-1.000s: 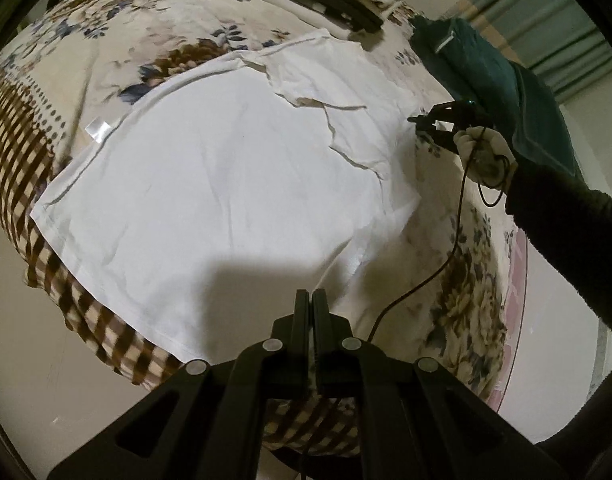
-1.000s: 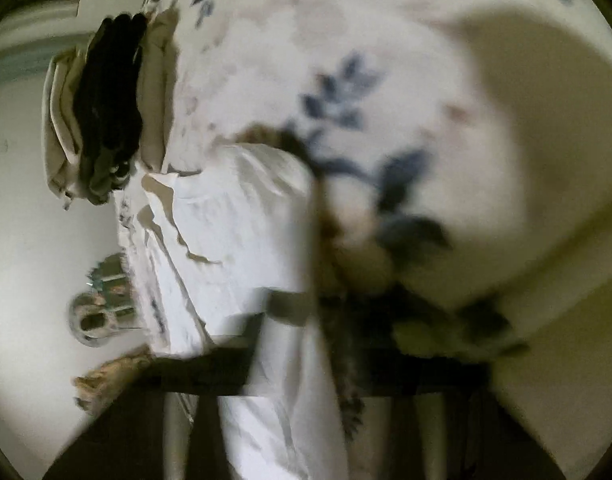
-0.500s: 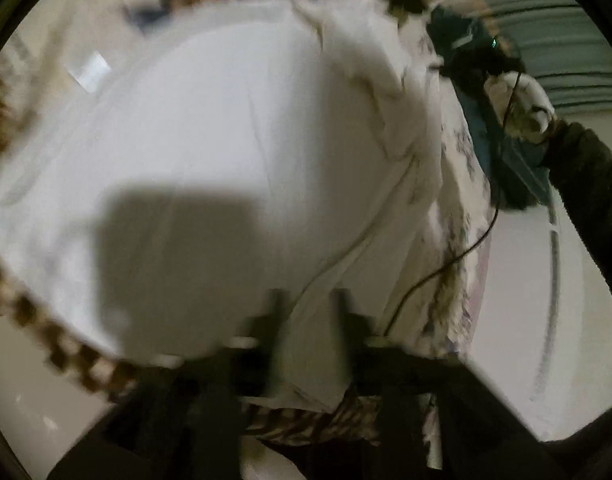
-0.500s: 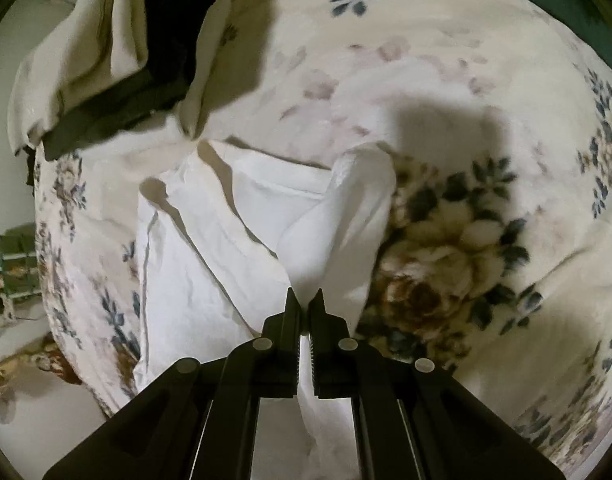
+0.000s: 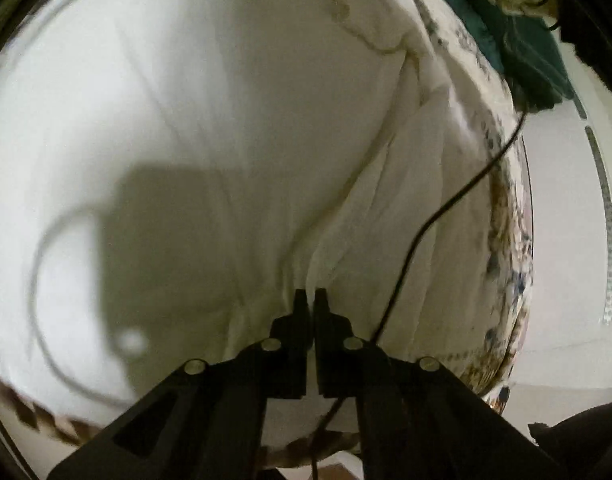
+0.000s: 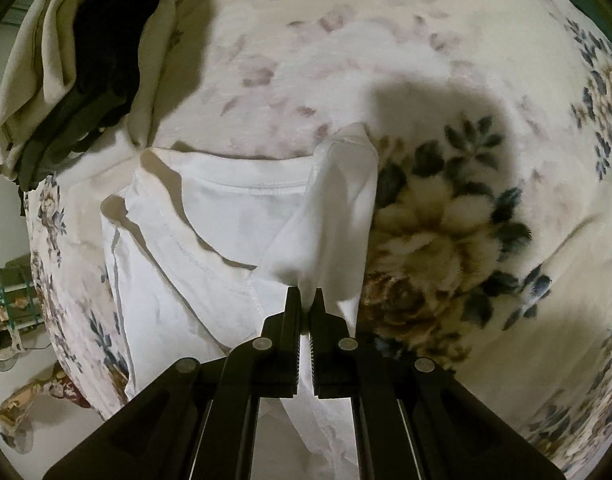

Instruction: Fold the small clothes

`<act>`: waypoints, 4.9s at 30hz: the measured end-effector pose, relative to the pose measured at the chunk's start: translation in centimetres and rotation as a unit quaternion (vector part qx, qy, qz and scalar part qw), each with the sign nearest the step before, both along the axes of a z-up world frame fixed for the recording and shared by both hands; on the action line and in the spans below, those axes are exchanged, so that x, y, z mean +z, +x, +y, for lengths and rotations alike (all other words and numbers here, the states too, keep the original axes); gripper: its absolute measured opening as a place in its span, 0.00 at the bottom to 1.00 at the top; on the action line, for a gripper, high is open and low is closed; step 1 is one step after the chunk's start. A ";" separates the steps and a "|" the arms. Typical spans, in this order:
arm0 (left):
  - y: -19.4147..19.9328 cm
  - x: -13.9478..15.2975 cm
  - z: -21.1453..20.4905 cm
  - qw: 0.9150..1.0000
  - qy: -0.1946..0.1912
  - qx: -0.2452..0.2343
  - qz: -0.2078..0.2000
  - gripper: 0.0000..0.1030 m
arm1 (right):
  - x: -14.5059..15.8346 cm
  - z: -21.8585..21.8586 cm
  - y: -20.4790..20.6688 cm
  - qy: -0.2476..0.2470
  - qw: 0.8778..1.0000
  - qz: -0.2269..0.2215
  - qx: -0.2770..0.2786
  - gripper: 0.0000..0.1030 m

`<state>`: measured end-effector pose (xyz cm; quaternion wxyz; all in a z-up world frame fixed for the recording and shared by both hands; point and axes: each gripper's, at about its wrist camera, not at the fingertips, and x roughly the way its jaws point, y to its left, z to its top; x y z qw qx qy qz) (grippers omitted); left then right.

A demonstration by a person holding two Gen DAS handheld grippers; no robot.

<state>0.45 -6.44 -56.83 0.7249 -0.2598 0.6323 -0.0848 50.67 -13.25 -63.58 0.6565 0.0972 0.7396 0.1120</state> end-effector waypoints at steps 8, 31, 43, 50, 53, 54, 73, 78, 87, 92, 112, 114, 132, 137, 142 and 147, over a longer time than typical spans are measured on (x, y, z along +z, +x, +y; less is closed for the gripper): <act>-3.2 7.7 4.3 0.993 0.035 0.097 -0.048 0.01 | 2.7 2.2 0.2 0.015 0.999 -0.004 0.036 0.04; -7.2 0.9 23.3 0.968 0.014 0.249 -0.027 0.00 | 1.3 26.8 0.1 -0.115 0.985 -0.044 0.122 0.04; -7.1 -1.7 25.7 0.972 -0.046 0.229 0.023 0.04 | 0.1 26.3 -0.6 -0.072 0.995 -0.014 0.072 0.22; -7.5 -1.0 26.8 0.978 -0.044 0.199 0.039 0.63 | 6.0 18.2 -12.8 0.007 0.994 0.011 0.109 0.56; -6.8 -1.2 26.9 0.981 -0.040 0.184 0.043 0.63 | 5.1 12.9 -22.7 0.011 0.993 0.065 0.101 0.59; -6.4 -1.4 26.7 0.983 -0.034 0.177 0.045 0.63 | 4.2 11.6 -26.2 0.014 0.991 0.092 0.095 0.59; -3.7 3.7 23.1 0.987 0.098 0.110 0.061 0.41 | -0.5 0.5 -49.3 0.149 0.963 0.217 -0.053 0.26; 0.8 5.7 22.9 0.991 0.080 0.109 0.012 0.65 | 4.2 -4.1 -43.7 0.152 0.975 0.143 -0.081 0.58; 19.3 4.8 21.3 0.997 0.009 0.050 -0.056 0.65 | 5.5 -10.5 -28.6 0.144 0.980 0.031 -0.136 0.58; 31.8 4.1 20.3 0.995 -0.009 -0.014 -0.097 0.65 | 5.5 -10.5 -17.4 0.167 0.976 -0.034 -0.138 0.58; 45.6 -3.6 20.4 0.984 -0.141 -0.063 -0.093 0.65 | -1.5 -4.4 4.0 0.262 0.953 -0.023 -0.147 0.60; 45.5 -3.6 19.6 0.980 -0.155 -0.078 -0.102 0.65 | -2.4 -2.9 4.2 0.279 0.952 -0.006 -0.123 0.60; 40.3 6.4 15.9 0.958 -0.088 -0.148 -0.228 0.09 | 7.8 1.3 -2.3 0.251 0.956 -0.142 -0.046 0.06; 33.8 9.0 16.6 0.956 -0.089 -0.158 -0.232 0.10 | 11.8 0.2 -9.1 0.254 0.954 -0.157 -0.002 0.06; 24.9 8.4 18.6 0.970 -0.072 -0.166 -0.162 0.44 | 11.4 0.1 -18.0 0.227 0.967 -0.104 0.048 0.11; 15.7 5.0 21.4 0.984 -0.048 -0.160 -0.058 0.59 | 7.9 -1.7 -27.6 0.180 0.981 0.010 0.073 0.51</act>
